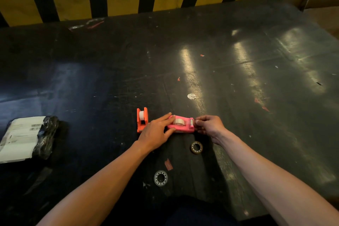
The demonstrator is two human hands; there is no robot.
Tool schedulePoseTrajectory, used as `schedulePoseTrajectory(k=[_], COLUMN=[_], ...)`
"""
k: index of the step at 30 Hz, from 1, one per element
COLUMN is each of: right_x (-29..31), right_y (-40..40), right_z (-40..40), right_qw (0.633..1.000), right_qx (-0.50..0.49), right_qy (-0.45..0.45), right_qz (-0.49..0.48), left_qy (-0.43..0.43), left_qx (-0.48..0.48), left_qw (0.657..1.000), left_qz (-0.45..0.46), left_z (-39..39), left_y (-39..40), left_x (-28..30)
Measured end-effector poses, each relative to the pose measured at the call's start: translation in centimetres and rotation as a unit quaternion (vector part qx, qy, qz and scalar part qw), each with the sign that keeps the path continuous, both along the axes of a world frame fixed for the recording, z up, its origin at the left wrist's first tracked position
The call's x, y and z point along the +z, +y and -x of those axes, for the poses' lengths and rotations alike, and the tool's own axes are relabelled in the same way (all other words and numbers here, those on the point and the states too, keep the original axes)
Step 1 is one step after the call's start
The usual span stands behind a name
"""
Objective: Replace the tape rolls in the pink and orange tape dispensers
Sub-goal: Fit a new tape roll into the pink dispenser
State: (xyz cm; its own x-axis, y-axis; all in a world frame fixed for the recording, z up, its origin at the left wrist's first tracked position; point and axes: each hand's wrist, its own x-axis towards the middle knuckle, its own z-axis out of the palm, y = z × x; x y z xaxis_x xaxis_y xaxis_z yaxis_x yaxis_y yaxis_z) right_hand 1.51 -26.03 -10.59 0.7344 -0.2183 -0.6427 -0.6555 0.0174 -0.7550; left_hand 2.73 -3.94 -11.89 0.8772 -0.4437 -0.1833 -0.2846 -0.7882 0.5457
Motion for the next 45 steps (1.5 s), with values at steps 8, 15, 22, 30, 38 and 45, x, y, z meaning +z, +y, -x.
schedulePoseTrajectory(k=[8,15,22,30,38,45], right_x=[-0.3,-1.1,-1.4,-2.5,-2.8,-1.6], right_y=[0.7,1.0,1.7,2.7,3.1,2.5], right_z=[-0.3,0.2,0.6,2.5,2.3,2.1], right_qw=[0.997,0.996,0.973,0.967,0.970,0.958], right_qx=[-0.003,-0.008,0.035,0.022,-0.001,0.090], right_qy=[0.006,0.024,-0.049,-0.113,-0.094,-0.107], right_qz=[0.071,0.083,0.221,0.229,0.226,0.250], left_qy=[0.004,0.000,-0.004,-0.042,-0.035,-0.019], left_qx=[0.006,0.004,0.045,0.075,0.098,0.095], left_qw=[1.000,1.000,0.998,0.994,0.989,0.990], left_qz=[-0.005,-0.015,0.038,0.060,0.101,0.099], left_z=[0.0,0.1,-0.4,-0.4,-0.3,-0.3], left_y=[-0.1,-0.2,-0.5,-1.0,-1.0,-0.9], left_x=[0.0,0.1,0.5,-0.1,-0.5,-0.4])
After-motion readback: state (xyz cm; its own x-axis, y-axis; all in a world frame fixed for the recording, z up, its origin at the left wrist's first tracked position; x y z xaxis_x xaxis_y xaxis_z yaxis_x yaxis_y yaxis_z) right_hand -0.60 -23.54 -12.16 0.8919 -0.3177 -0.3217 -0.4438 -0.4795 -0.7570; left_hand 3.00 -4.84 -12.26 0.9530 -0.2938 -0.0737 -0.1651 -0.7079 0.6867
